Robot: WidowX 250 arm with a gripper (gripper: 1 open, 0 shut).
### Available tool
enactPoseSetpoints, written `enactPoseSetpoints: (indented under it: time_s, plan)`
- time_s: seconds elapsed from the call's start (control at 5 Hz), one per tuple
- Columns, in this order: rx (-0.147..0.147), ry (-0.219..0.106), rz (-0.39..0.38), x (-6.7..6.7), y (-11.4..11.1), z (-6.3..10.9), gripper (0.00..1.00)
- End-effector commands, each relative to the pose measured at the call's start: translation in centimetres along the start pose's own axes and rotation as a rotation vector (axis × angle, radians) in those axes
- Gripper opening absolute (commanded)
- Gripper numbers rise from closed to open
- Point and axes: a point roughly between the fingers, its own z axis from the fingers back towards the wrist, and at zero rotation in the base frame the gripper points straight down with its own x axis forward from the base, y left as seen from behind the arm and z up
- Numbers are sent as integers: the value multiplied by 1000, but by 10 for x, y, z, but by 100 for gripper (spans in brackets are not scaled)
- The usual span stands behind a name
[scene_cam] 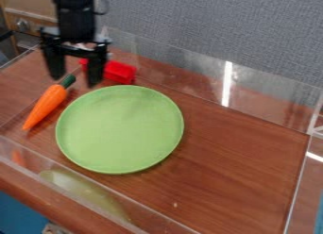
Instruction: Put the carrot on the right side
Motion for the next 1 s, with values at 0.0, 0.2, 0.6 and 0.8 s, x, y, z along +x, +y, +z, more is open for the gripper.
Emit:
enactPoseSetpoints:
  time_s: [0.0,0.2,0.6,0.8]
  plan:
    - [8,-59,-17,2,23,-2,100]
    - [-6,-70,-25,4,29,-23,100]
    - [-13,-83,47,12,47,-53,100]
    - [-14,-95,72,16,53,-59,100]
